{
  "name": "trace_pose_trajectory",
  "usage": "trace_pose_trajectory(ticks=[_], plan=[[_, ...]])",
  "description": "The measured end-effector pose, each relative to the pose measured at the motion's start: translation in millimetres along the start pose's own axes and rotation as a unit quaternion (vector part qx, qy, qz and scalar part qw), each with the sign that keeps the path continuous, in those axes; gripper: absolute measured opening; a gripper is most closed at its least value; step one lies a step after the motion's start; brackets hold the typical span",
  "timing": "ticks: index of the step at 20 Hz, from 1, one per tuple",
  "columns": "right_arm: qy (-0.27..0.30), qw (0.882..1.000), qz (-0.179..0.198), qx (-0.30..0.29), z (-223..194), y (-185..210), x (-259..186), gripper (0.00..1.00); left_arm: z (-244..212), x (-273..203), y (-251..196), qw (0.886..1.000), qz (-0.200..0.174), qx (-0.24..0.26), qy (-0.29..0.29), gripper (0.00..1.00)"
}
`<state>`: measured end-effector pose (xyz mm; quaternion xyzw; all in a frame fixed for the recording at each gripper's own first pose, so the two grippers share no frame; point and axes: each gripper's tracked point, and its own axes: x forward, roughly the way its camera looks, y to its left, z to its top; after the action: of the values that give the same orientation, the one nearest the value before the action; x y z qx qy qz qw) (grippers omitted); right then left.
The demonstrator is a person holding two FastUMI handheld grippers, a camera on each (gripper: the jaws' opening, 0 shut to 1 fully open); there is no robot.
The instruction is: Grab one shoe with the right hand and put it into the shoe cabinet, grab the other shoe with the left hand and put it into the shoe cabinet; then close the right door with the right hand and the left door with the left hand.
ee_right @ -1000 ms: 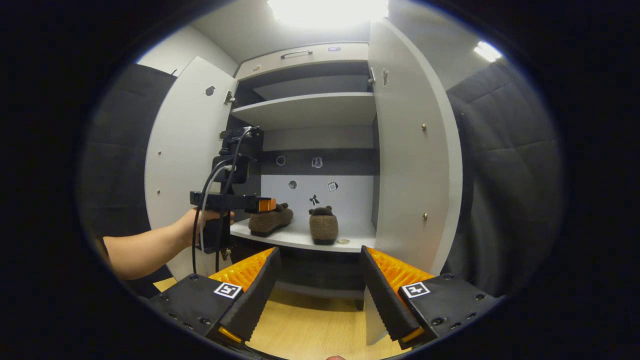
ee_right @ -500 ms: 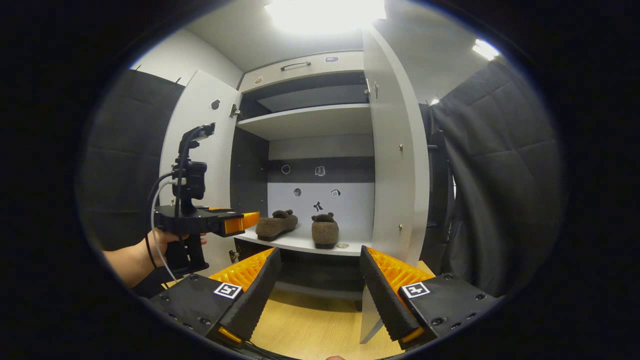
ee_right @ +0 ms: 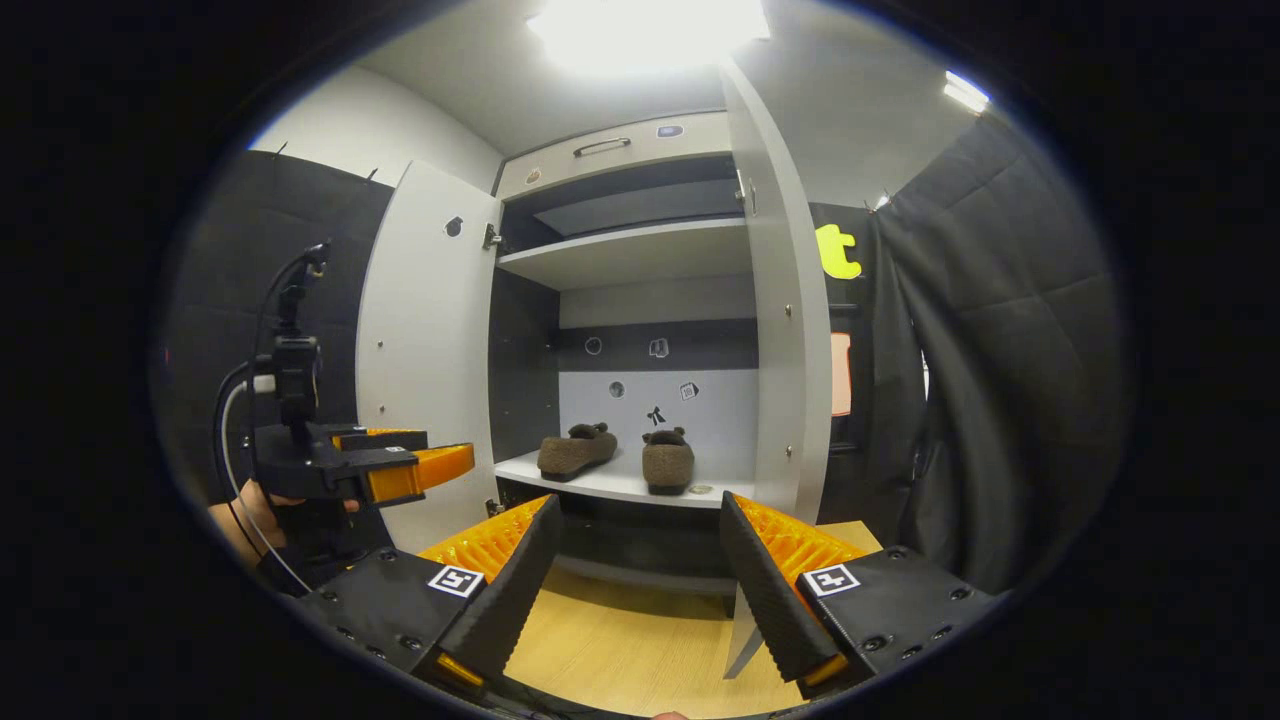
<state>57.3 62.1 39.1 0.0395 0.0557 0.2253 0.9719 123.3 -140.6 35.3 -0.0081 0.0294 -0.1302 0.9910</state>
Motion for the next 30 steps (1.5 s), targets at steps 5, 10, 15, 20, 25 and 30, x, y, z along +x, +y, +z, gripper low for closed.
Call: trace_pose_trajectory(ticks=[5, 10, 15, 20, 25, 30], plan=[[-0.004, 1.0, -0.002, -0.013, 5.8, -13.7, -16.6, 1.0, -5.2, -42.2, 10.5, 1.0, 0.021, -0.004, 0.01, 1.0], [-0.001, 0.998, -0.067, -0.018, 15.0, -66.1, -33.9, 1.0, 0.0, -68.9, 30.9, 0.999, 0.034, 0.0, 0.008, 1.0], [0.002, 0.988, -0.154, -0.008, 23.0, -118.6, -40.8, 1.0, -2.9, -82.2, 60.8, 0.999, 0.04, 0.004, 0.015, 1.0], [-0.004, 0.967, -0.252, -0.045, 30.8, -158.2, -39.3, 1.0, -4.5, -97.4, 92.3, 0.999, 0.051, 0.0, 0.016, 1.0], [-0.026, 0.94, -0.334, -0.071, 50.7, -181.0, -34.5, 0.99, -2.0, -118.1, 130.6, 0.997, 0.083, 0.004, 0.007, 0.98], [-0.025, 0.935, -0.352, -0.018, 51.6, -197.0, -9.9, 1.0, -4.3, -132.5, 162.7, 0.994, 0.112, -0.007, 0.003, 0.98]])
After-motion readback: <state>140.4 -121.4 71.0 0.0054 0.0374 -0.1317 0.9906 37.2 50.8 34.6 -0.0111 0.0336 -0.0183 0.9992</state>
